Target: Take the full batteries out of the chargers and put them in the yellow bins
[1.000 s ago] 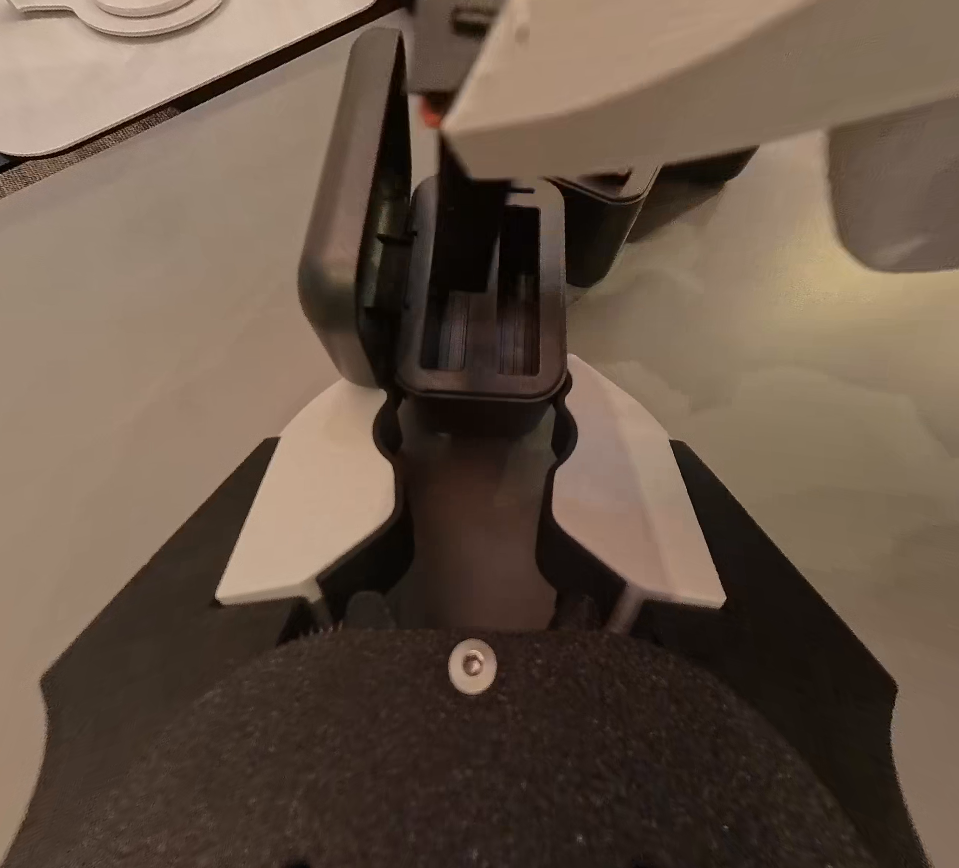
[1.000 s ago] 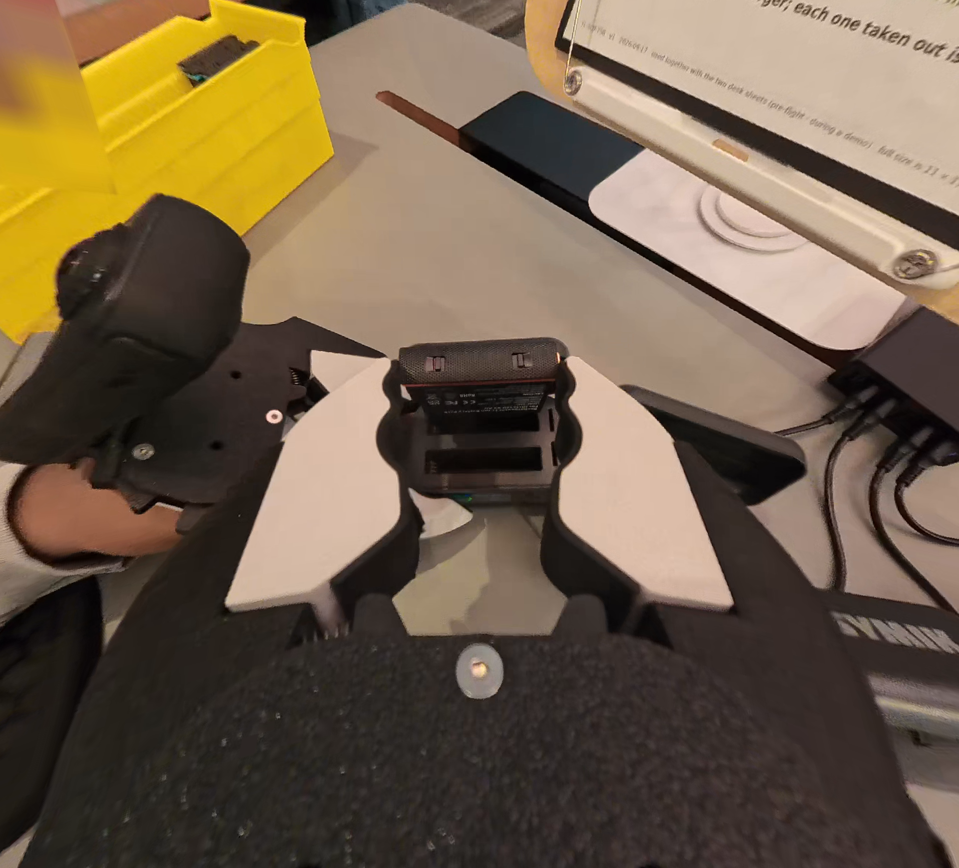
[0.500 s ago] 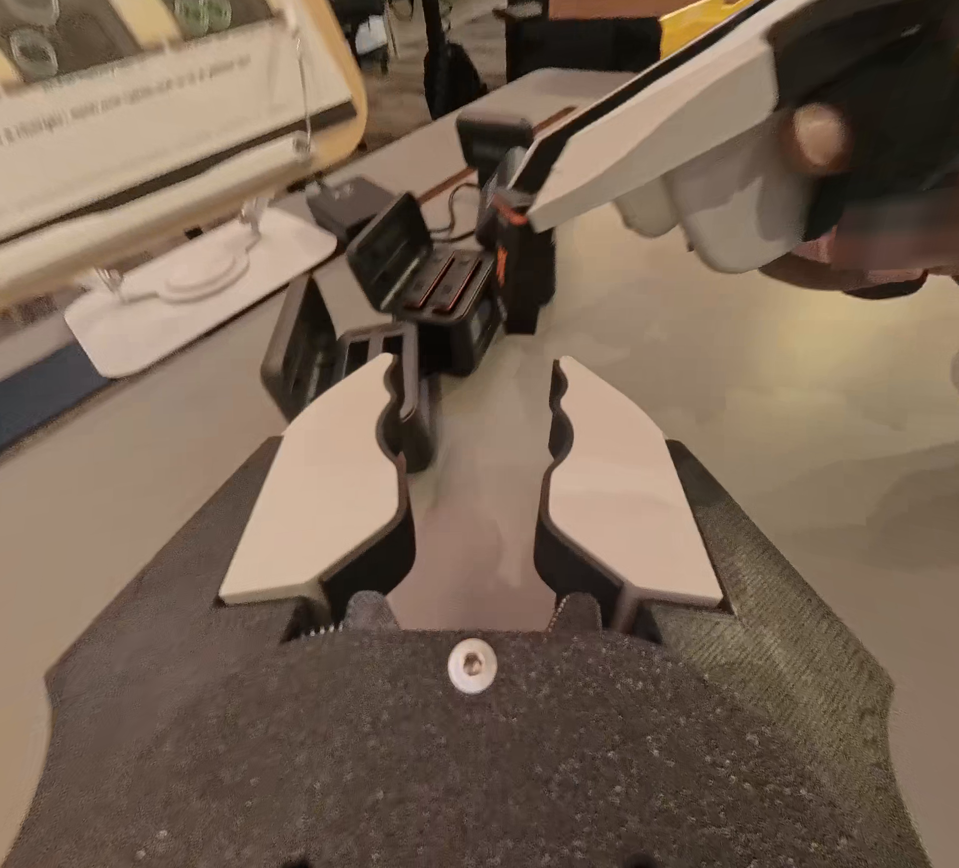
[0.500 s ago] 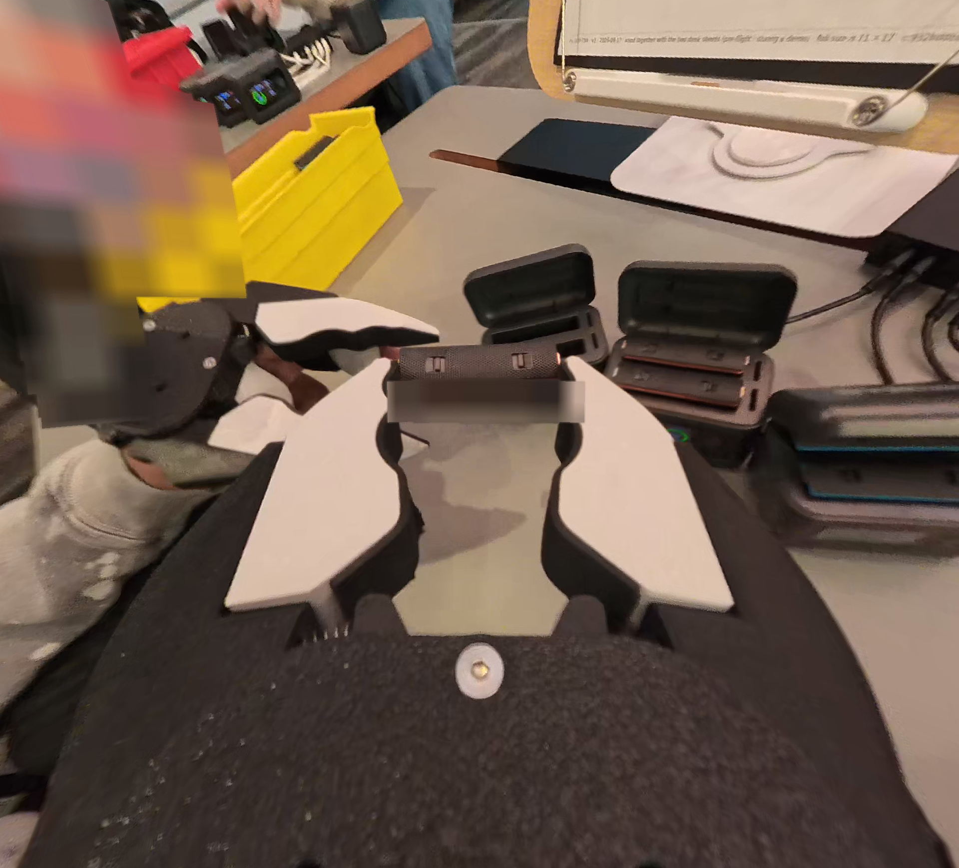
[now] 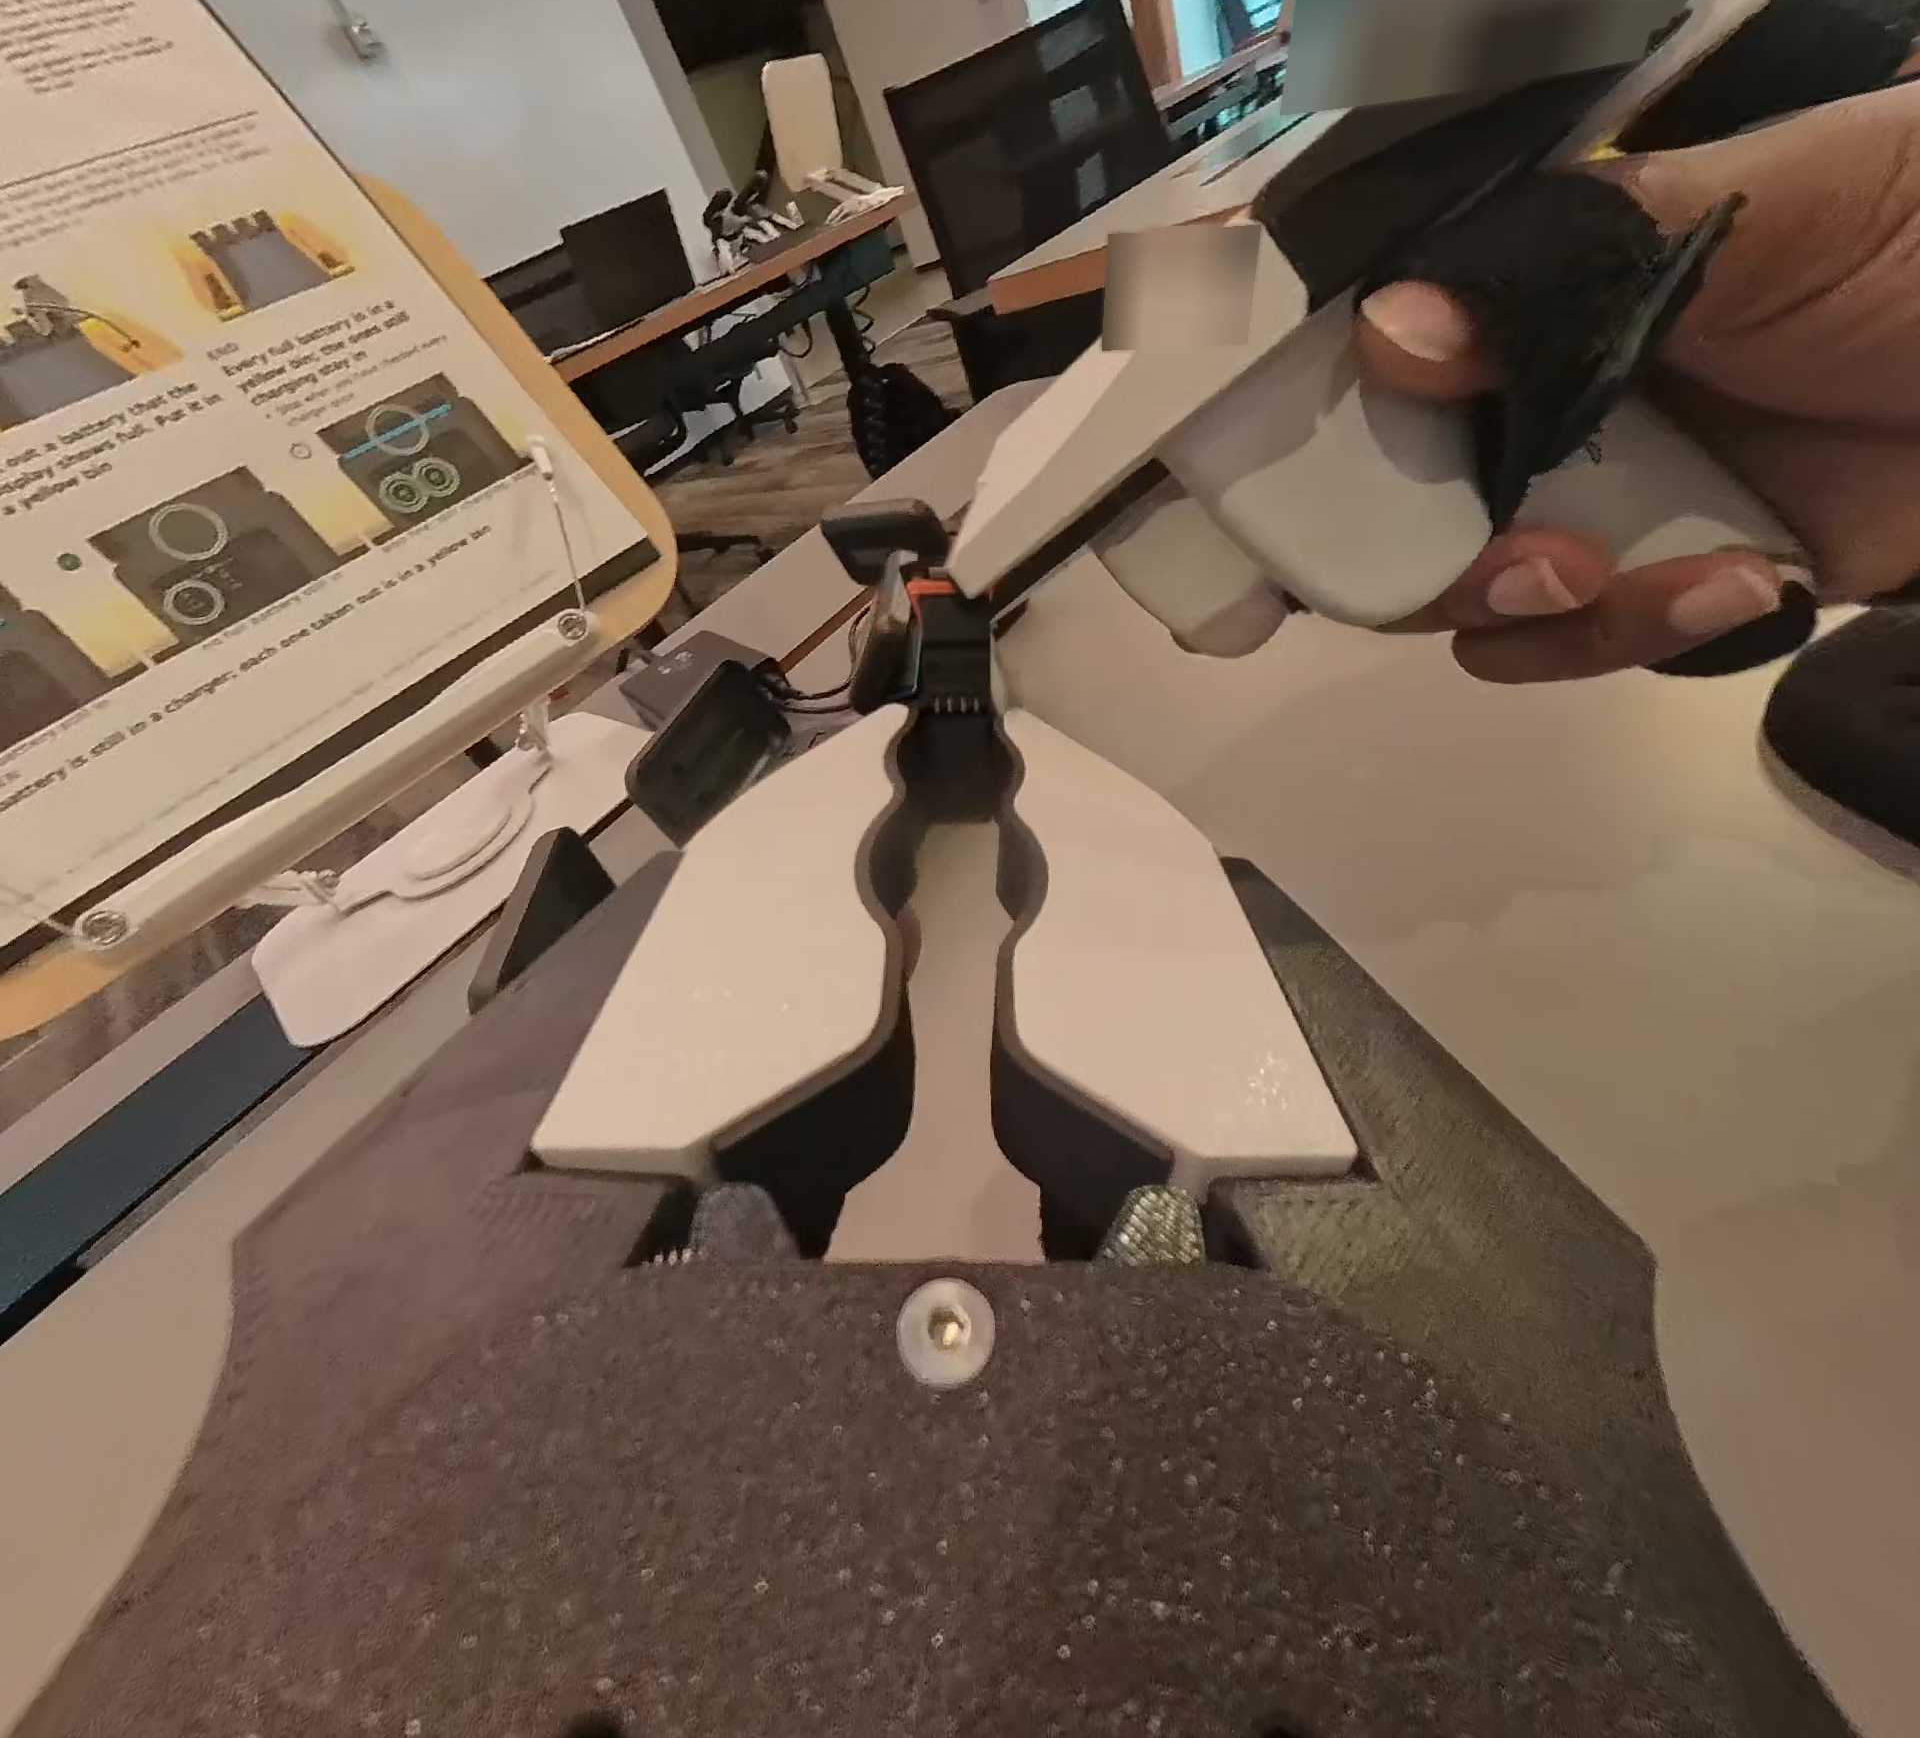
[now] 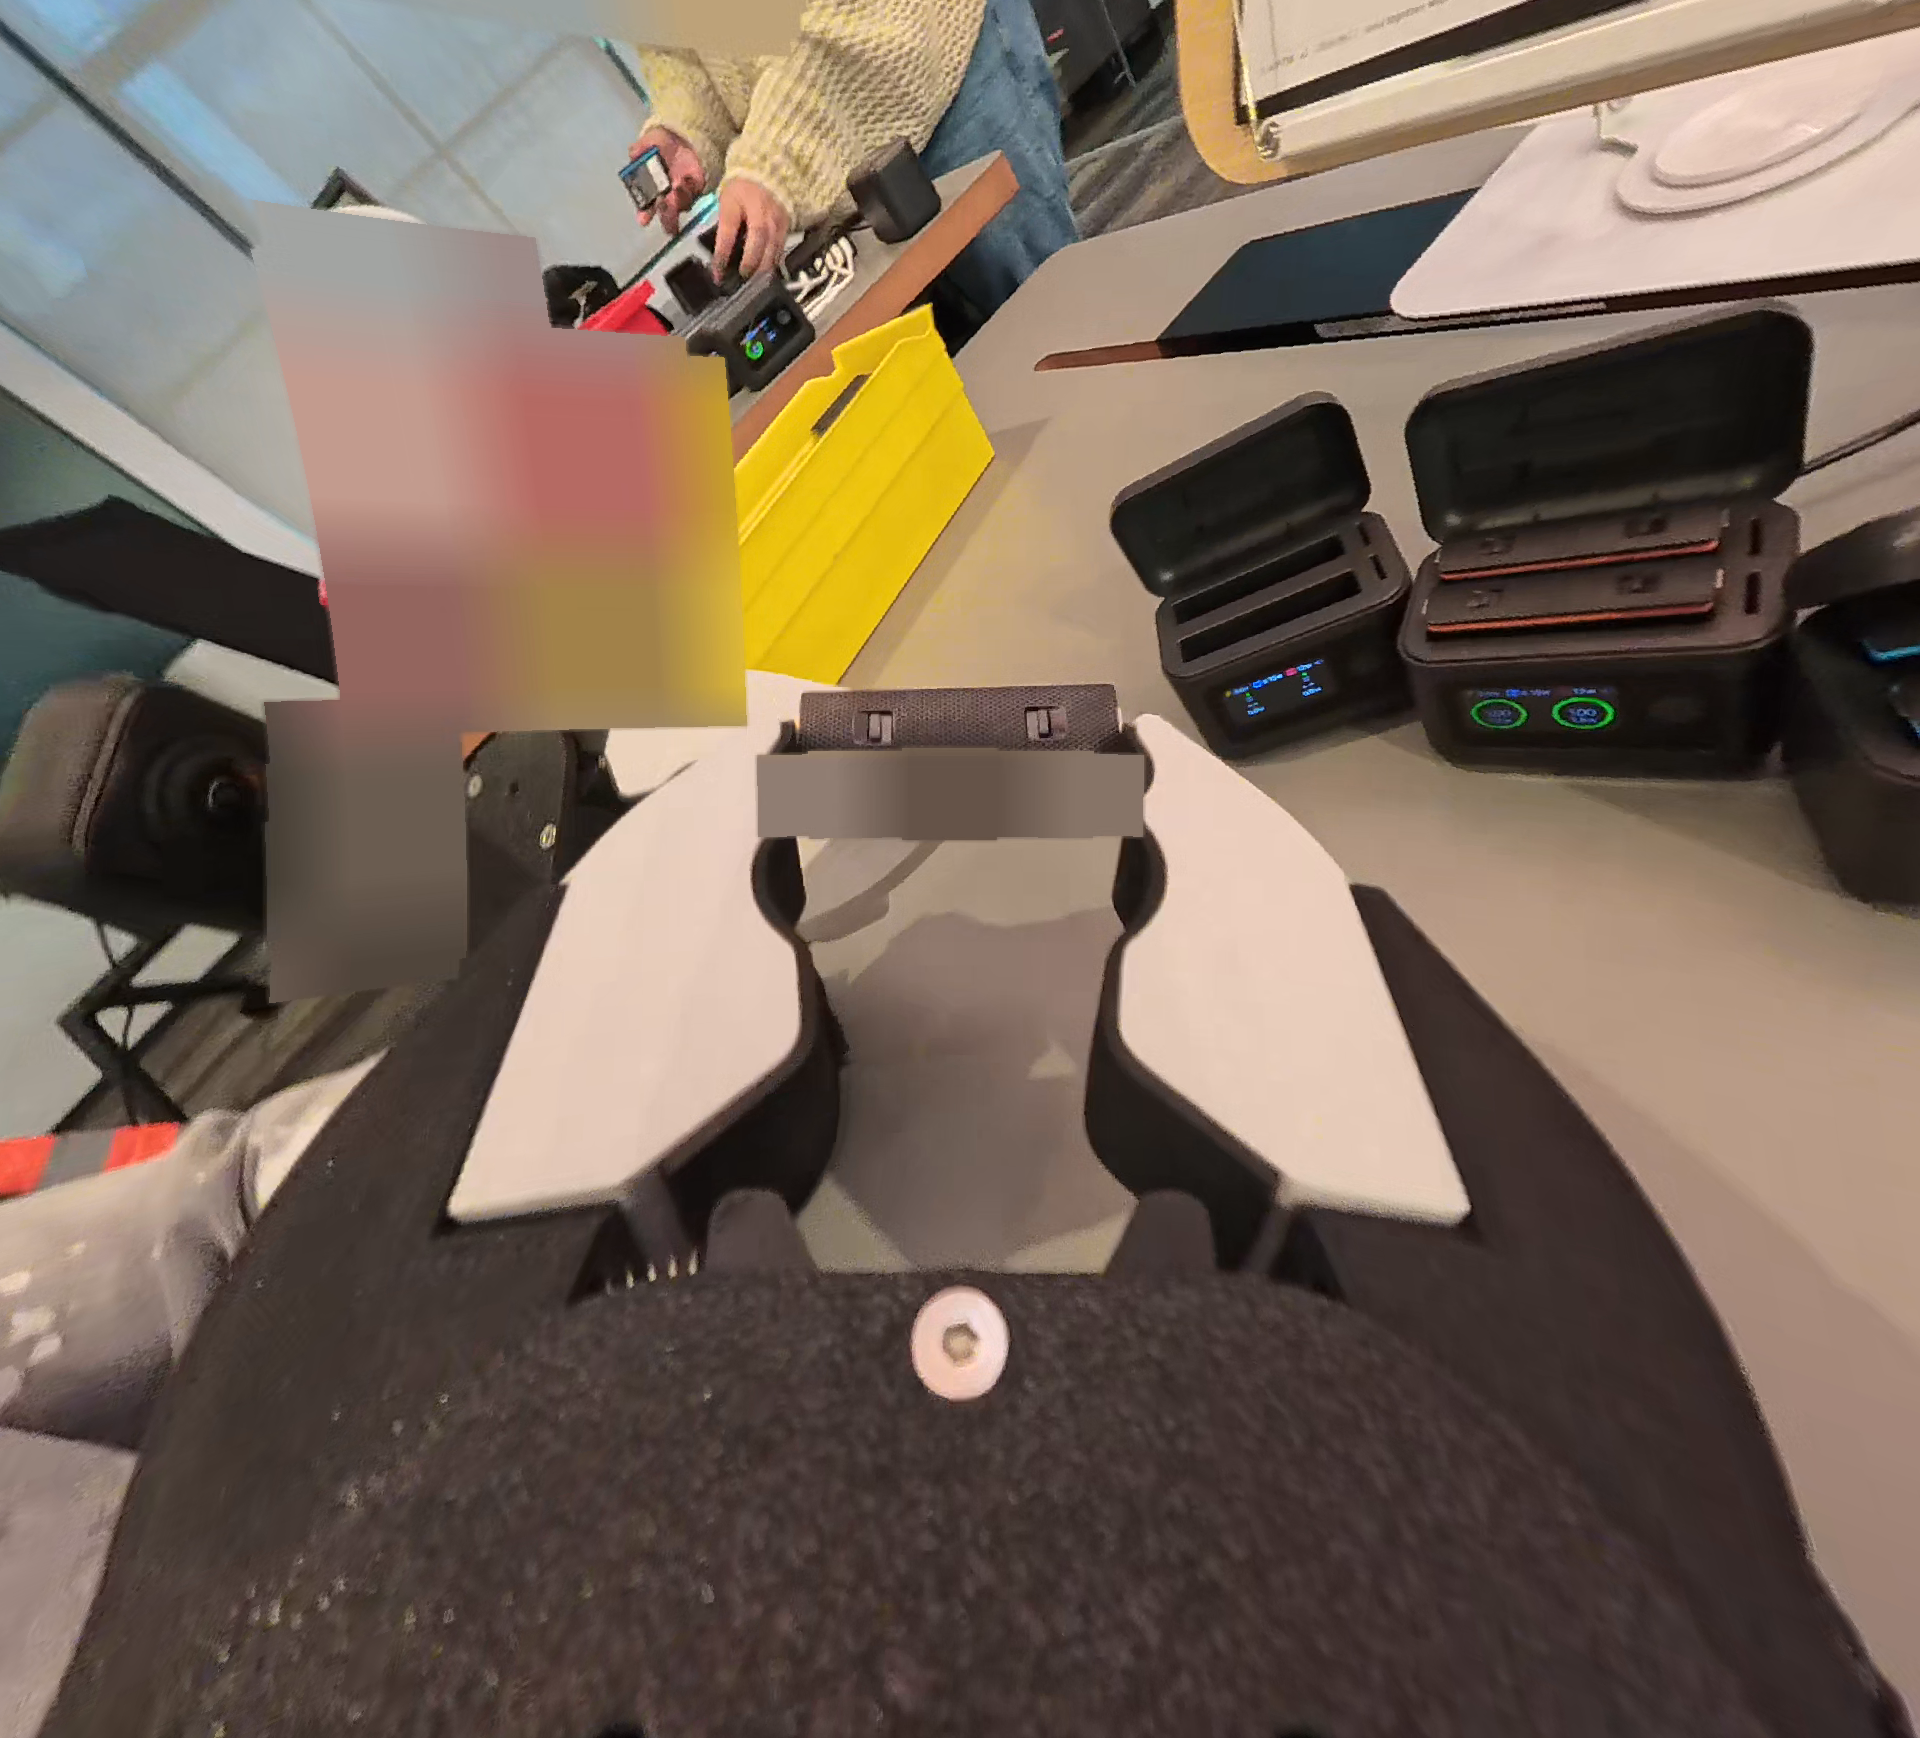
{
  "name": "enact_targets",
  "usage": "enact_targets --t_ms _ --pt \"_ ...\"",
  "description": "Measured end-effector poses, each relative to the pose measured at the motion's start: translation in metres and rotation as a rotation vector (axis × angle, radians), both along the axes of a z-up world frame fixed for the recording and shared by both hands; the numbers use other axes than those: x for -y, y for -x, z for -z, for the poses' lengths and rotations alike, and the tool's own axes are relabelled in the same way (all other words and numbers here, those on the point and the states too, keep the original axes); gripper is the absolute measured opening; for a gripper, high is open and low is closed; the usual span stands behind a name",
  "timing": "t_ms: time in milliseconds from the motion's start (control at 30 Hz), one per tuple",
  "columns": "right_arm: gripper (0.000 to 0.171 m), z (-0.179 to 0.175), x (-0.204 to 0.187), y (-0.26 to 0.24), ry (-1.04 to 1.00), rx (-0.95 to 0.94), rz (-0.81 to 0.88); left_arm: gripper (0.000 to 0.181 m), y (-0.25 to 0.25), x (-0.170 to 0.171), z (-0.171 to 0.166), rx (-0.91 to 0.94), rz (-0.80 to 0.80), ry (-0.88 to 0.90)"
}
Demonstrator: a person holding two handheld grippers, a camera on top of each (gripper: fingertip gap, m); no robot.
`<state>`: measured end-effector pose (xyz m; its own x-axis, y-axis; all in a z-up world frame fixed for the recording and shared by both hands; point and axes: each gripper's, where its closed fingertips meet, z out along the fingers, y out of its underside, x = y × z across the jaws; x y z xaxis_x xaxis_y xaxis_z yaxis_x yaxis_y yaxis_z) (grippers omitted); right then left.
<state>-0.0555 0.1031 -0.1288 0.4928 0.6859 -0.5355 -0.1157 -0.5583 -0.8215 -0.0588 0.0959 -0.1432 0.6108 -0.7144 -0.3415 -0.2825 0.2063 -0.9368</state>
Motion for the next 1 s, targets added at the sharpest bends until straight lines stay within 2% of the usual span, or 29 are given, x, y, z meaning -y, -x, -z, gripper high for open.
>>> enact_targets --t_ms 67,167,300,400,500,700,900,1000 --pt "0.057 0.000 0.007 -0.003 -0.064 0.085 -0.067 0.011 -0.002 0.006 -0.002 0.032 0.059 0.026" --pt "0.054 -0.009 0.019 -0.010 -0.274 0.272 -0.230 0.011 -0.006 0.018 -0.003 0.066 0.160 0.052" --pt "0.050 -0.008 0.036 -0.024 -0.570 0.639 -0.480 0.011 -0.017 0.036 -0.003 0.084 0.293 0.086" --pt "0.044 0.000 0.048 -0.033 -0.644 0.833 -0.648 0.011 -0.024 0.048 -0.003 0.092 0.369 0.096" --pt "0.034 0.007 0.057 -0.035 -0.650 0.911 -0.755 0.011 -0.028 0.055 -0.002 0.084 0.407 0.098" --pt "0.015 0.016 0.062 -0.033 -0.666 0.953 -0.805 0.011 -0.033 0.060 0.004 0.057 0.429 0.108" --pt "0.015 0.017 0.061 -0.038 -0.673 0.994 -0.790 0.012 -0.037 0.058 0.006 0.083 0.415 0.127" --pt "0.014 0.004 0.053 -0.054 -0.673 1.051 -0.763 0.032 -0.035 0.050 0.012 0.064 0.372 0.141"
